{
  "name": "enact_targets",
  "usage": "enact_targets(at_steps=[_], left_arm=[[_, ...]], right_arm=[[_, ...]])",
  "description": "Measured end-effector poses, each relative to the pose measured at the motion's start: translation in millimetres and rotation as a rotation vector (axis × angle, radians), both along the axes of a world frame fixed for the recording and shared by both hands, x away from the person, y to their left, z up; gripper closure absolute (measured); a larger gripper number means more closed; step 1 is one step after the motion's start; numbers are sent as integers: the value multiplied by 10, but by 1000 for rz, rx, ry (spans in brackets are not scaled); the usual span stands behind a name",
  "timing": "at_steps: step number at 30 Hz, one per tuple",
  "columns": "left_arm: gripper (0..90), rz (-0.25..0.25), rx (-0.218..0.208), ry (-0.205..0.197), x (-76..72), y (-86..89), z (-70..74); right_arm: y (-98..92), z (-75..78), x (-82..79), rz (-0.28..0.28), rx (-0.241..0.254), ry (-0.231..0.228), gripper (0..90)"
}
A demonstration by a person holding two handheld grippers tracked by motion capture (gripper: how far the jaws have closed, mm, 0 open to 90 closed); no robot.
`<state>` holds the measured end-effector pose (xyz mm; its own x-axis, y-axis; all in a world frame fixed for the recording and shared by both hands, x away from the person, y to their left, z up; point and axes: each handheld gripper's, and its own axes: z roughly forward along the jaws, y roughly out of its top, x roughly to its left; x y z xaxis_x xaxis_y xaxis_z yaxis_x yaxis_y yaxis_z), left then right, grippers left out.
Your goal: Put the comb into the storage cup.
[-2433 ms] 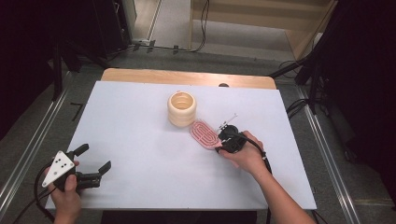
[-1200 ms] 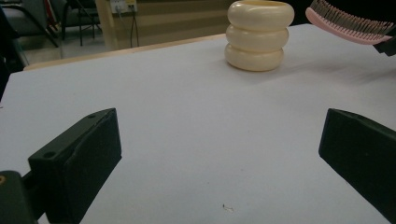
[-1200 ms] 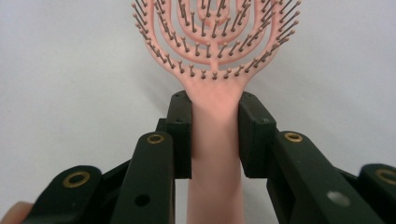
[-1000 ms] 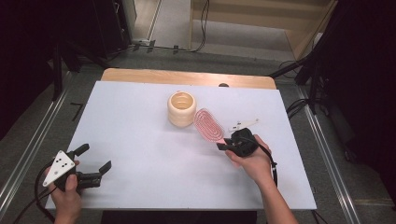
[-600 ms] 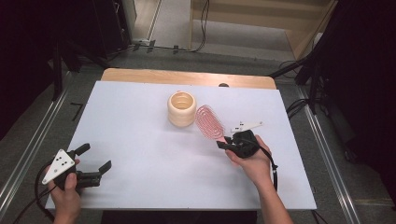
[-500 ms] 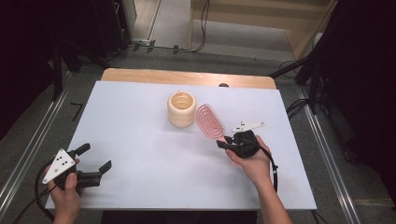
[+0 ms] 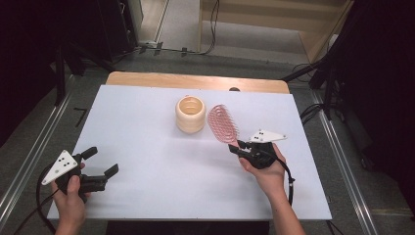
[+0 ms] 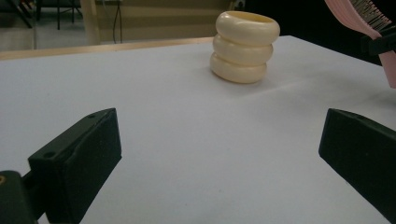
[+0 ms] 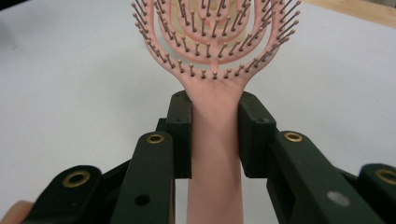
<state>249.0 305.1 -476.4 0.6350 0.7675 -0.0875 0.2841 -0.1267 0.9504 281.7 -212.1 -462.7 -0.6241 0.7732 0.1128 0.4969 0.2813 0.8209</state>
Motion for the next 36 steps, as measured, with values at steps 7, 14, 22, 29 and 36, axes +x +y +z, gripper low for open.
enact_targets(at_steps=[7, 14, 22, 29, 36], left_arm=[[0, -54, 48, -29, 66, -259, 197], [0, -122, 36, -19, 178, -562, 318], [0, -158, 38, -9, 322, -844, 374], [0, -181, 24, -11, 409, -1051, 430], [0, -225, 27, -13, 477, -1271, 468]], right_arm=[[39, -12, -36, 20, 12, -22, 676], [90, -28, -75, 24, 28, -45, 676], [119, -37, -108, 20, 30, -73, 676], [171, -45, -126, 32, 17, -90, 676], [236, -46, -149, 41, 21, -114, 676]])
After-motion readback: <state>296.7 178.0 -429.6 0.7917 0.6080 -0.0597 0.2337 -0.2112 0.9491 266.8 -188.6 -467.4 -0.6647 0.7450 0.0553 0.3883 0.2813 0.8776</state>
